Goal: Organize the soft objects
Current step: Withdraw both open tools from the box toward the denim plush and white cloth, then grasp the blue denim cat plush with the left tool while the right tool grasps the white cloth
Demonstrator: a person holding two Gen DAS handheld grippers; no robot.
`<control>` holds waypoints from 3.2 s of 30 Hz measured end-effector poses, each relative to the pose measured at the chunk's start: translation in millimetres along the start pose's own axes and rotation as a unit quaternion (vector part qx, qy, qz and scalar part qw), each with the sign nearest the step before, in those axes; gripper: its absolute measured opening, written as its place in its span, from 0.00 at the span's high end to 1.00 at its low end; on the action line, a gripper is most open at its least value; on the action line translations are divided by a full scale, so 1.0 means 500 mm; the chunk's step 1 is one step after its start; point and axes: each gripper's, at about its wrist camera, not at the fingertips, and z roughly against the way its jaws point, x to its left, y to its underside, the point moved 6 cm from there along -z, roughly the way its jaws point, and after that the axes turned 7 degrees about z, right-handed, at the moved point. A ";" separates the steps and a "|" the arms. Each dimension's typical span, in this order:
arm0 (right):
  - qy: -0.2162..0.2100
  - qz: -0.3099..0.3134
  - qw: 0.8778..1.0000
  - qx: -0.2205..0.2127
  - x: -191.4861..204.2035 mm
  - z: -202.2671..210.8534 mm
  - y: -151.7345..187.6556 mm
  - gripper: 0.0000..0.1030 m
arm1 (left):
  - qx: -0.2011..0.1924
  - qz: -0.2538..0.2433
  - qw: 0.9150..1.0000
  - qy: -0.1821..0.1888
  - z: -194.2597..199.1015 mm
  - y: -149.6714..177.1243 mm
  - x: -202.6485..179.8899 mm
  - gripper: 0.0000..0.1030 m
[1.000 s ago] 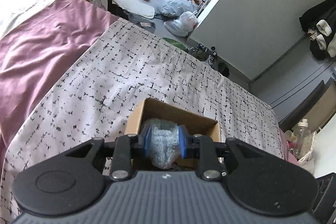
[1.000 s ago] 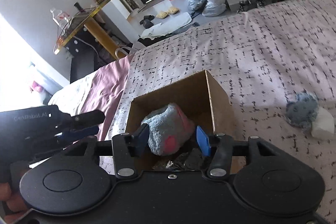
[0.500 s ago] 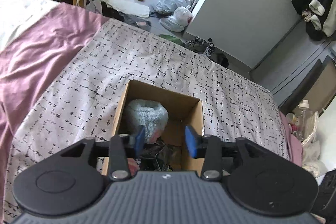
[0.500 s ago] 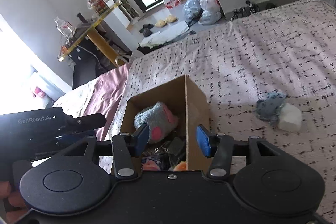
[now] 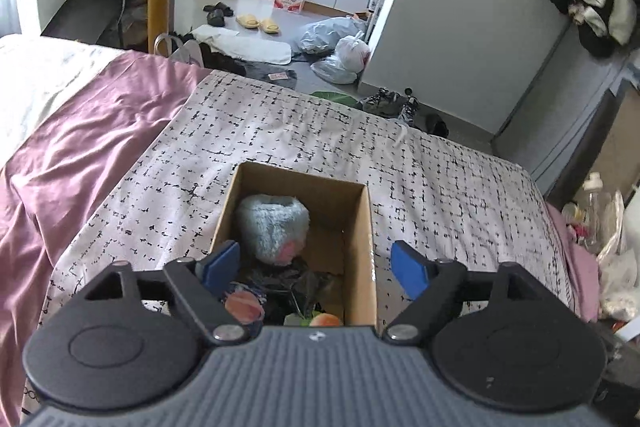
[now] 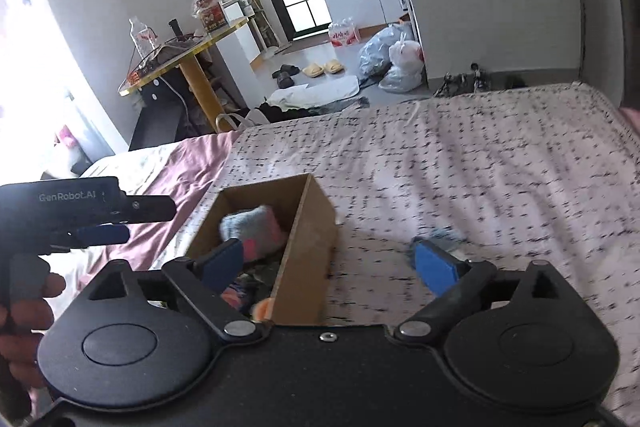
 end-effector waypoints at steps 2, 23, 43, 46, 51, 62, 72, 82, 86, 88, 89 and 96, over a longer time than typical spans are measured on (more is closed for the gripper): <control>0.002 -0.004 1.000 -0.001 -0.019 0.008 0.004 0.09 | -0.002 -0.009 1.000 0.002 0.004 0.010 -0.010 0.17; -0.003 -0.009 0.999 0.044 -0.196 -0.027 0.058 0.09 | 0.004 -0.080 0.997 -0.008 -0.022 0.046 -0.166 0.02; -0.039 -0.025 0.991 0.125 -0.257 -0.157 0.112 0.27 | 0.046 -0.044 0.998 -0.006 -0.143 0.089 -0.246 0.04; -0.042 -0.018 0.991 0.122 -0.254 -0.168 0.110 0.27 | 0.055 -0.032 0.998 -0.003 -0.162 0.095 -0.251 0.05; -0.041 -0.007 0.992 0.118 -0.254 -0.188 0.107 0.27 | 0.067 -0.038 0.997 0.000 -0.194 0.109 -0.269 0.11; -0.046 -0.004 0.992 0.114 -0.254 -0.240 0.117 0.29 | 0.101 -0.010 0.995 -0.017 -0.287 0.135 -0.272 0.20; -0.036 -0.032 0.991 0.126 -0.286 -0.251 0.131 0.52 | 0.120 -0.012 0.992 -0.023 -0.341 0.151 -0.290 0.21; -0.008 -0.059 0.991 0.120 -0.329 -0.231 0.136 0.52 | 0.129 0.003 0.991 -0.023 -0.398 0.157 -0.296 0.20; 0.002 -0.066 0.991 0.117 -0.343 -0.221 0.138 0.52 | 0.137 0.009 0.990 -0.026 -0.423 0.159 -0.294 0.20; 0.008 -0.068 0.991 0.115 -0.348 -0.216 0.139 0.52 | 0.142 0.007 0.990 -0.026 -0.436 0.162 -0.297 0.20; 0.012 -0.069 0.991 0.115 -0.350 -0.214 0.139 0.52 | 0.145 0.008 0.989 -0.026 -0.441 0.165 -0.298 0.20; 0.040 -0.087 0.990 0.106 -0.364 -0.187 0.140 0.52 | 0.173 0.017 0.984 -0.034 -0.486 0.183 -0.292 0.26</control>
